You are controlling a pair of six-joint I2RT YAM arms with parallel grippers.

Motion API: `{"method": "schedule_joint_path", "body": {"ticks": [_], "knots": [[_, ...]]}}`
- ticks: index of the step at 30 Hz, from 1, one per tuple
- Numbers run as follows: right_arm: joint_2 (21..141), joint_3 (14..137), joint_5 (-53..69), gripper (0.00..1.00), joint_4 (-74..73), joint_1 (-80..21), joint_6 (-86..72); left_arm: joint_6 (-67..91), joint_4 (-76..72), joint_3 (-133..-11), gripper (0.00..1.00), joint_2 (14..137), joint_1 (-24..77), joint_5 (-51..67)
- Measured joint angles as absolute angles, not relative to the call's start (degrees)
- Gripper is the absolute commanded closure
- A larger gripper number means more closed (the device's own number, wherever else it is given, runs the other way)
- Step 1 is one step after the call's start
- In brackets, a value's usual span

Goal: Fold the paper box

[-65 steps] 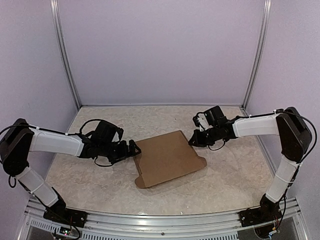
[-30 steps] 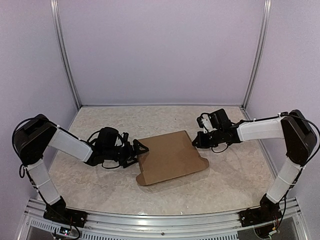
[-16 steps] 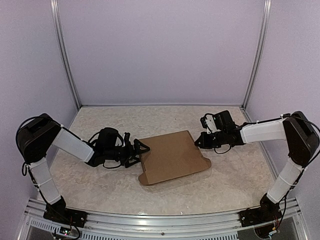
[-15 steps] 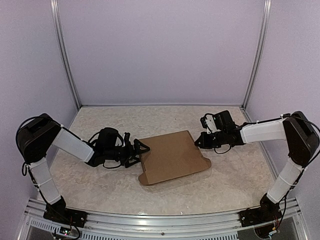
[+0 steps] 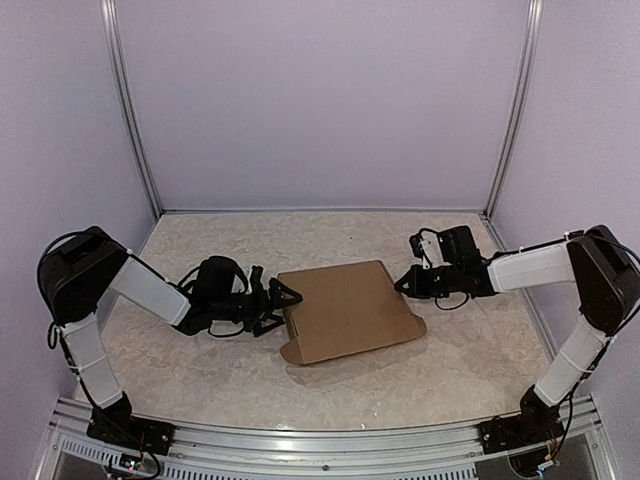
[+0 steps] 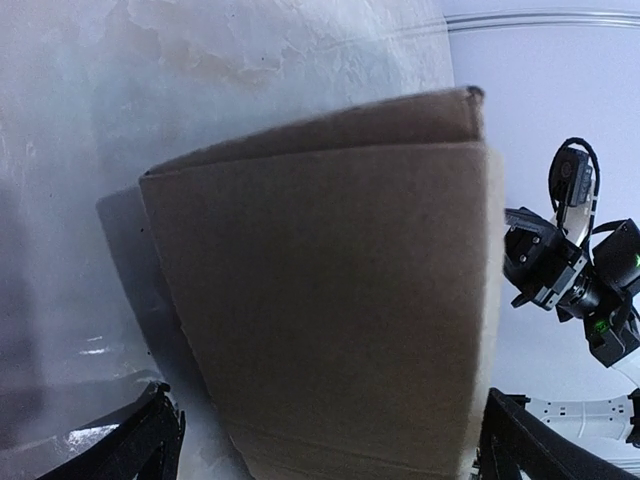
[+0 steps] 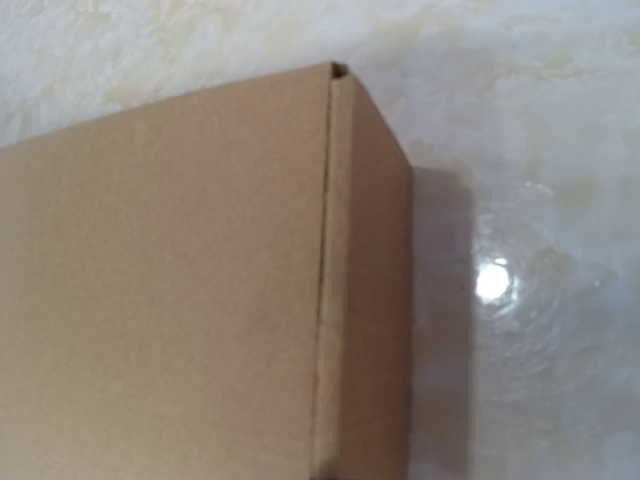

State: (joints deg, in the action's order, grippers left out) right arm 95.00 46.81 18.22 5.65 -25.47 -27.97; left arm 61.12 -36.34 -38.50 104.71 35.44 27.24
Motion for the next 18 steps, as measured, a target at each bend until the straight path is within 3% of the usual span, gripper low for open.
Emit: {"method": "schedule_joint_path", "body": {"ticks": [9, 18], "knots": [[94.83, 45.78, 19.66, 1.0, 7.07, -24.4, -27.94, 64.45, -39.64, -38.5, 0.02, 106.1, 35.44, 29.32], [94.7, 45.17, 19.88, 1.0, 7.84, -23.92, -27.94, 71.35, -50.33, -38.37, 0.11, 107.31, 35.44, 32.86]]}}
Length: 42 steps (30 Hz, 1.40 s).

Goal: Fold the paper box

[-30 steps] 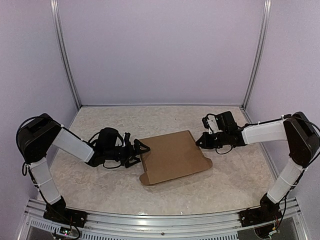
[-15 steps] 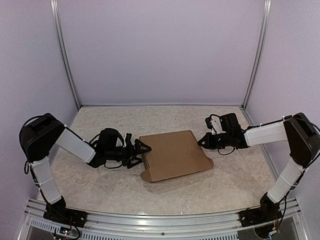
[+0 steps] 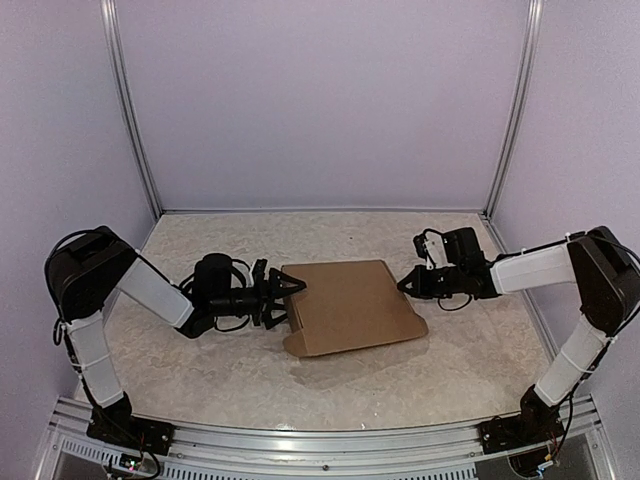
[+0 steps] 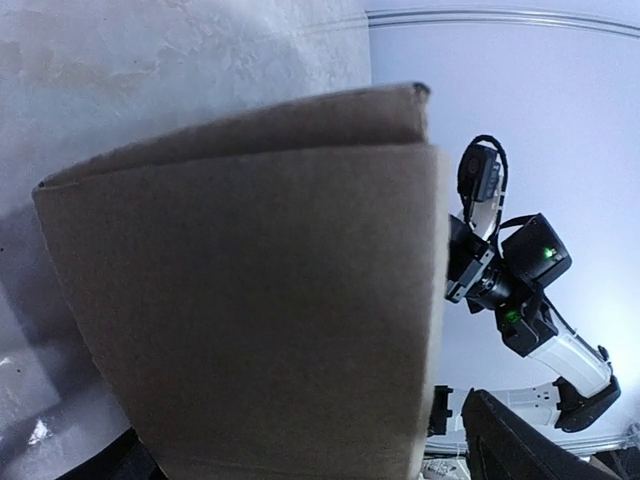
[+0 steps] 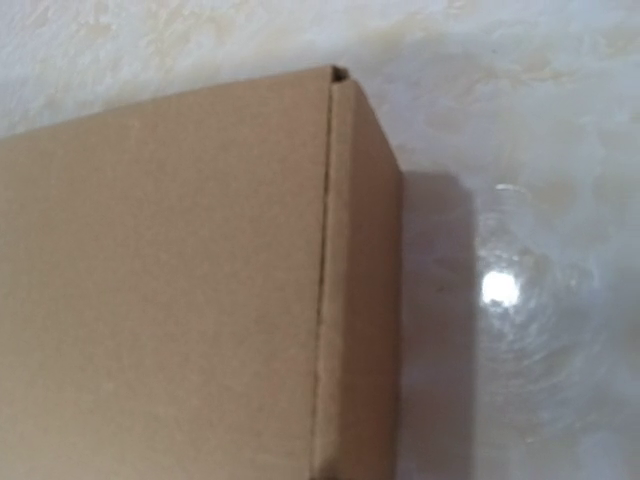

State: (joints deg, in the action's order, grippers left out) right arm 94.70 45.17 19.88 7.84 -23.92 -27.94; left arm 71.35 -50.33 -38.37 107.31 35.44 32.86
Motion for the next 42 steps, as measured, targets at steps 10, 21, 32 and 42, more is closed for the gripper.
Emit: {"method": "schedule_joint_path", "body": {"ticks": [10, 21, 32, 42], "knots": [[93.71, 43.66, 19.66, 1.0, 8.71, -23.46, -27.97, 78.26, -62.54, -36.42, 0.17, 109.97, 35.51, 34.72], [92.82, 43.2, 19.18, 1.0, 8.49, -23.46, -28.01, 79.75, -65.14, -36.01, 0.29, 110.21, 35.7, 35.48], [91.2, 42.92, 18.87, 0.75, 5.37, -23.44, -28.05, 79.7, -65.3, -35.81, 0.53, 110.21, 35.77, 36.32], [82.5, 42.81, 19.51, 0.4, -3.25, -23.44, -25.93, 80.16, -65.47, -33.45, 0.66, 108.05, 34.65, 37.58]]}}
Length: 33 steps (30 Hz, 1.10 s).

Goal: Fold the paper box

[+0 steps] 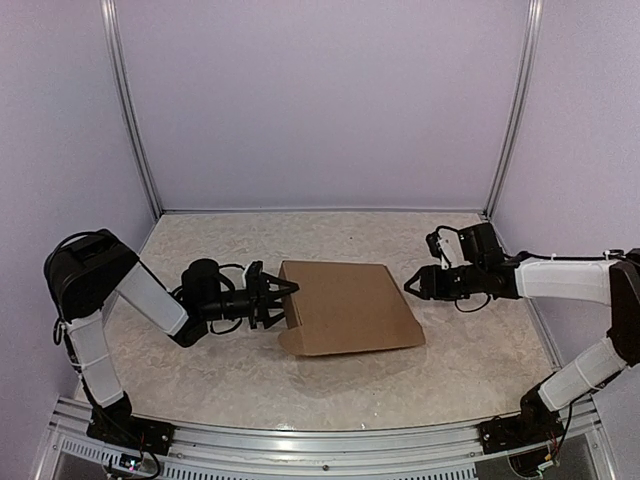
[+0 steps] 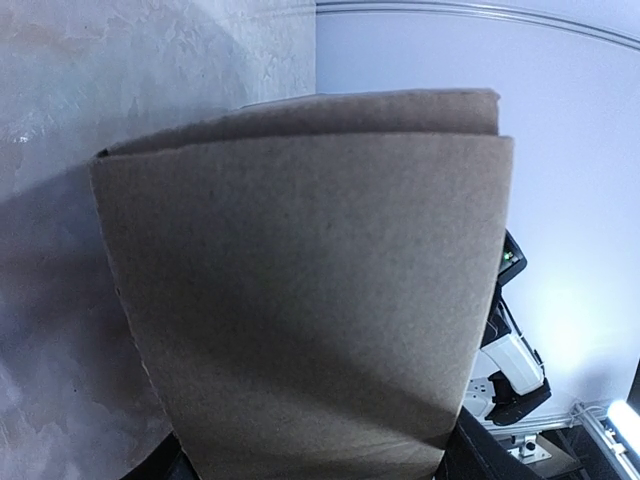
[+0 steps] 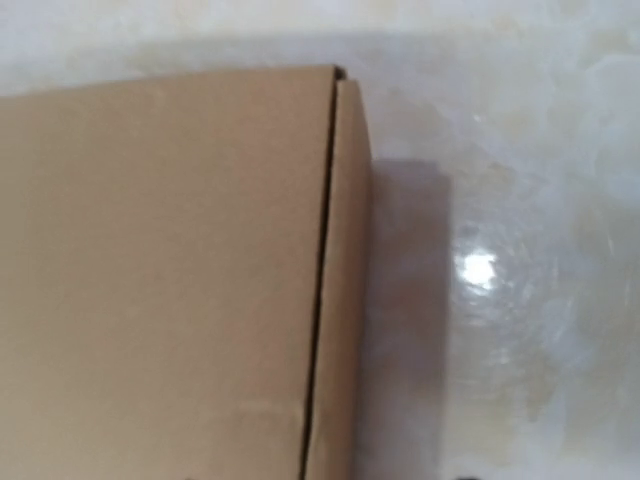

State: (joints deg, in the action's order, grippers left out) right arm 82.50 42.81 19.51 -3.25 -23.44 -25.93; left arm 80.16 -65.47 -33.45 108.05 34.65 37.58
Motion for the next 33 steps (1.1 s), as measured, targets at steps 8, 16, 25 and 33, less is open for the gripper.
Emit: {"method": "schedule_joint_path", "body": {"ticks": [8, 16, 25, 33], "knots": [[72.14, 44.21, 18.92, 0.03, -7.88, -24.51, -21.78, 85.32, -69.49, -29.08, 0.73, 103.2, 32.45, 40.36], [62.46, 45.56, 15.49, 0.0, -8.29, -29.61, -13.98, 91.2, -72.64, -24.47, 0.78, 95.48, 28.27, 43.68], [53.15, 42.26, 20.14, 0.0, -0.49, -33.45, 7.11, 97.17, -74.59, -21.3, 0.73, 84.01, 23.57, 50.83], [45.89, 38.35, 24.84, 0.0, 0.99, -37.52, 29.39, 100.09, -73.71, -17.78, 0.64, 73.8, 17.67, 57.93]]}}
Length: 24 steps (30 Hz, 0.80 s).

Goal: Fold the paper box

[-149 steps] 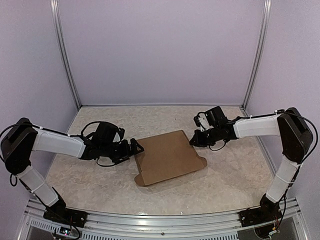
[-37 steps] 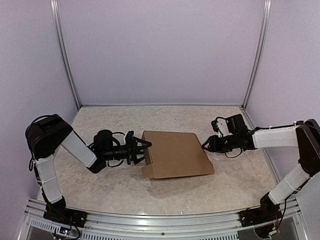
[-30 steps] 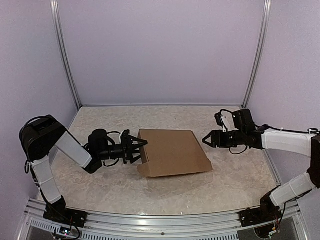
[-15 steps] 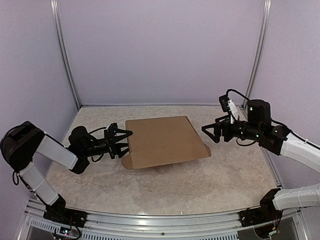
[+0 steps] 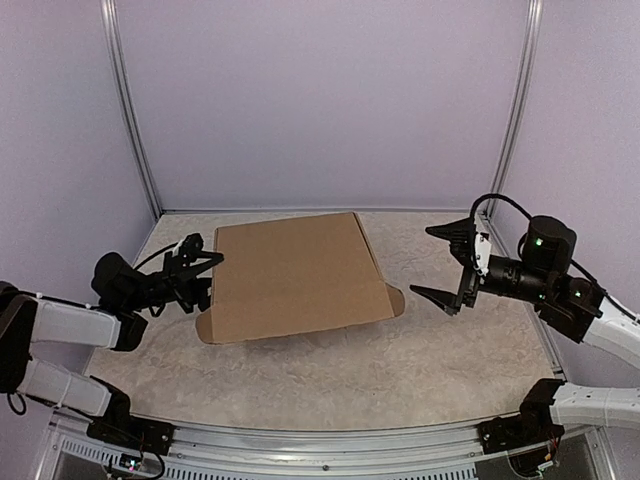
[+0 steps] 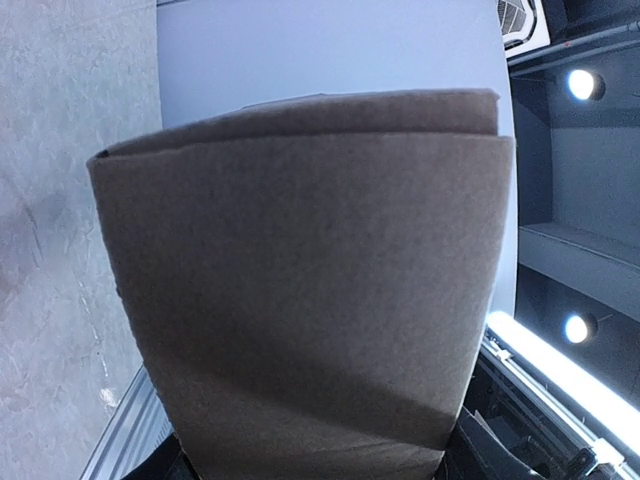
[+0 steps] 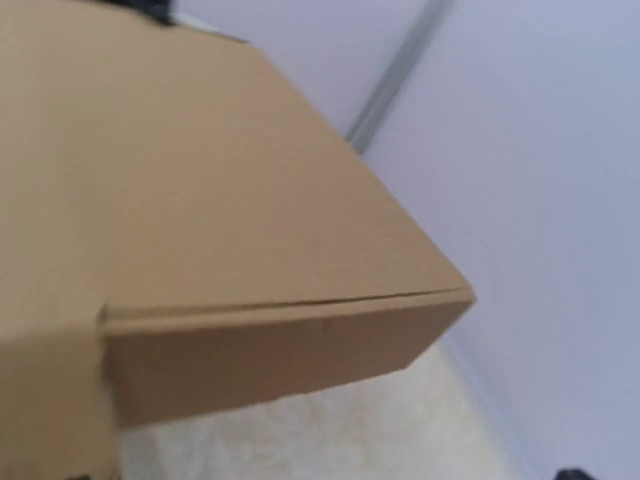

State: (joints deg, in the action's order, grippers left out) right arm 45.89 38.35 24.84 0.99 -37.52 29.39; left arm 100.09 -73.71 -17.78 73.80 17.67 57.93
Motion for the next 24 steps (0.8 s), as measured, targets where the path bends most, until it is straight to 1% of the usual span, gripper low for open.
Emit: {"method": "schedule_joint_path", "body": {"ticks": [4, 12, 17, 24], "knots": [[42.72, 36.25, 23.05, 0.0, 2.0, -40.71, 37.89, 99.88, -70.5, -17.74, 0.65, 68.99, 15.9, 60.9], [40.88, 34.63, 16.23, 0.0, 3.09, -48.69, 47.4, 98.67, -62.0, -19.46, 0.65, 62.57, 15.66, 64.51], [40.91, 34.2, 8.27, 0.0, 3.79, -56.05, 55.09, 96.77, -56.71, -20.4, 0.65, 59.16, 15.66, 65.95], [42.46, 30.26, -4.08, 0.0, 10.33, -63.66, 66.46, 96.31, -52.62, -21.06, 0.64, 56.12, 15.57, 67.59]]}}
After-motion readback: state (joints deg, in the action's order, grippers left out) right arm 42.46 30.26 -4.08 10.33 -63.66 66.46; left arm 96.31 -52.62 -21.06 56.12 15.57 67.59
